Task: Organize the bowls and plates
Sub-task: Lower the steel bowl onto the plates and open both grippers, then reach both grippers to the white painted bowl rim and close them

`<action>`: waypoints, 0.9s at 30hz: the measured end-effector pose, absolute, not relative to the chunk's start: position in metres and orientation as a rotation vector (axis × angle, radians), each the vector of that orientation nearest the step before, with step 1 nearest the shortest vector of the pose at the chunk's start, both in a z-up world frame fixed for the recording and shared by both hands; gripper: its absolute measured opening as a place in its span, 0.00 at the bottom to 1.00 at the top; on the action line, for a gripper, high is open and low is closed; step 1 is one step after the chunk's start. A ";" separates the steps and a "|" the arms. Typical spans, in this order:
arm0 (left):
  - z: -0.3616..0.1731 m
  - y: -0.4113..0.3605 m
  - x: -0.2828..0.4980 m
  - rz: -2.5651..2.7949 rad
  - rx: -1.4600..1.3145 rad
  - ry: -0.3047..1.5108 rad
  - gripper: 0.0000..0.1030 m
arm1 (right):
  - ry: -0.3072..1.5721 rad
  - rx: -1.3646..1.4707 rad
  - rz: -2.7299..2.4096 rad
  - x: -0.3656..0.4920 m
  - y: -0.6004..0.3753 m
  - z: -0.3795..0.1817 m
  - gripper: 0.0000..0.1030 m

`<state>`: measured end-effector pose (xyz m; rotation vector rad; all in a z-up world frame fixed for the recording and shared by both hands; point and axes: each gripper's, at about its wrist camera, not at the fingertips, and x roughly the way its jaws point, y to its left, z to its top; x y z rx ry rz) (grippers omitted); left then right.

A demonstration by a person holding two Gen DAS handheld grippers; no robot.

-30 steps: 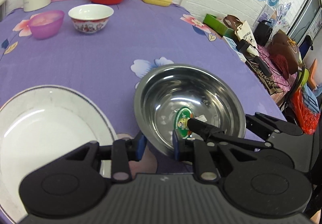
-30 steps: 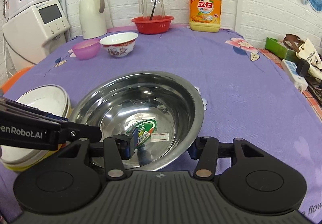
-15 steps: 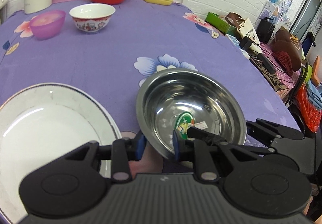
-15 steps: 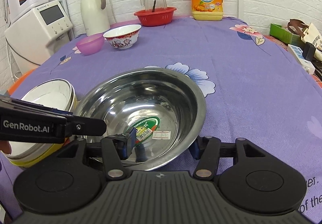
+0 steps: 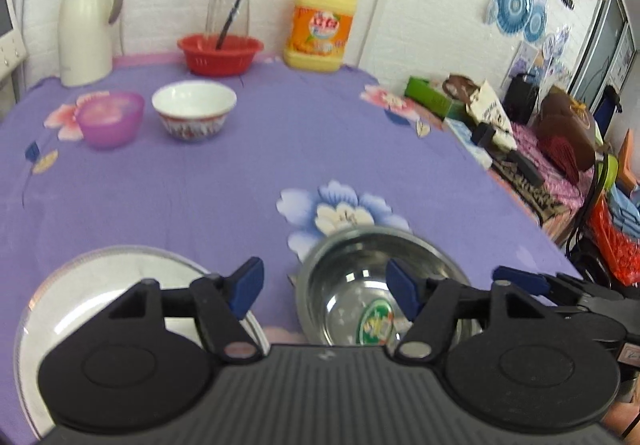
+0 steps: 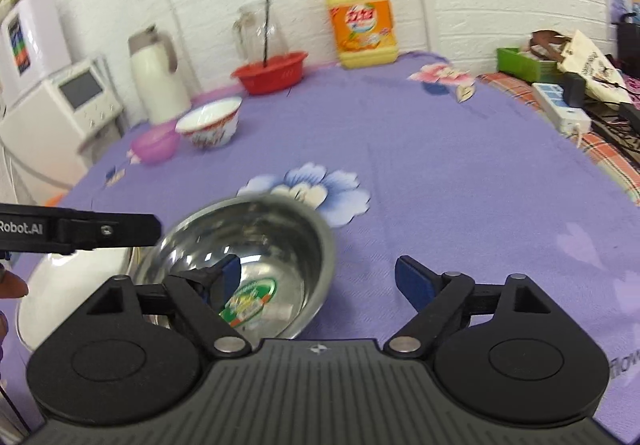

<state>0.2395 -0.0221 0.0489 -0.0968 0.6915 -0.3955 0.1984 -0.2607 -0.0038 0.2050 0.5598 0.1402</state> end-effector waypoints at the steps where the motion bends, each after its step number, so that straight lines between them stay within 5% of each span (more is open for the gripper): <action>1: 0.054 -0.017 0.242 -0.382 -0.105 0.676 0.68 | 0.550 0.202 0.138 0.199 -0.263 0.000 1.00; 7: 0.072 0.020 0.270 -0.275 -0.143 0.628 0.78 | 0.540 0.172 0.157 0.223 -0.264 0.018 1.00; 9: 0.072 0.032 0.279 -0.235 -0.152 0.620 0.89 | 0.559 0.171 0.189 0.240 -0.260 0.022 1.00; 27: 0.038 0.079 0.416 -0.126 -0.317 0.732 0.89 | 0.695 -0.037 0.298 0.392 -0.178 0.052 1.00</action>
